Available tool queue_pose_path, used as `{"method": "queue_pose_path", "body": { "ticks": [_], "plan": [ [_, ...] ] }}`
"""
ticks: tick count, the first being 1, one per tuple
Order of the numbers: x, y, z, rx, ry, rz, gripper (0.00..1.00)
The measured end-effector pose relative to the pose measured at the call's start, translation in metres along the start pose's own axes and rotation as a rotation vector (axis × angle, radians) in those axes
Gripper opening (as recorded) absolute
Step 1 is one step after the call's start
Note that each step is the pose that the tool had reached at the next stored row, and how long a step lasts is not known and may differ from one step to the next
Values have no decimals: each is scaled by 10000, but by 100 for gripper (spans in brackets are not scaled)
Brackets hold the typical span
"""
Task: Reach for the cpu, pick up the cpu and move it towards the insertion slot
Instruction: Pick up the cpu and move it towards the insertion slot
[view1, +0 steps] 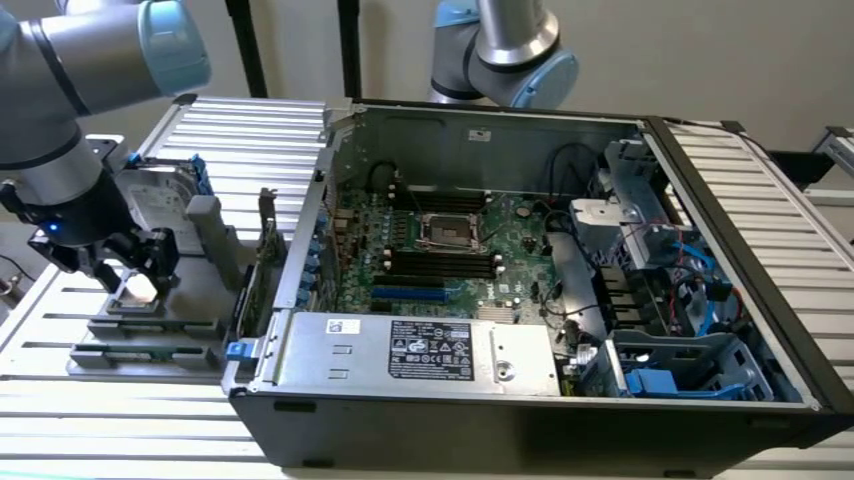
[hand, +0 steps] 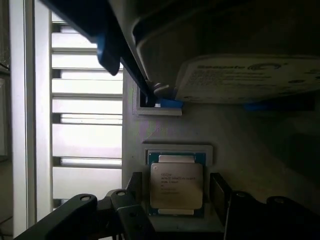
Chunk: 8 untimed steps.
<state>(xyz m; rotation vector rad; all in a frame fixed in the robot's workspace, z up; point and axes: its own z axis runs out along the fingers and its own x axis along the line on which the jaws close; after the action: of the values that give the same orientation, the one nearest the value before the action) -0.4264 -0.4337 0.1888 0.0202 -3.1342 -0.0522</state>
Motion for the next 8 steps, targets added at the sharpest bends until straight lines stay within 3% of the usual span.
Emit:
{"method": "queue_pose_path", "body": {
  "ticks": [8],
  "plan": [
    [-1, 22, 23, 18, -1, -37, 65]
  ]
}}
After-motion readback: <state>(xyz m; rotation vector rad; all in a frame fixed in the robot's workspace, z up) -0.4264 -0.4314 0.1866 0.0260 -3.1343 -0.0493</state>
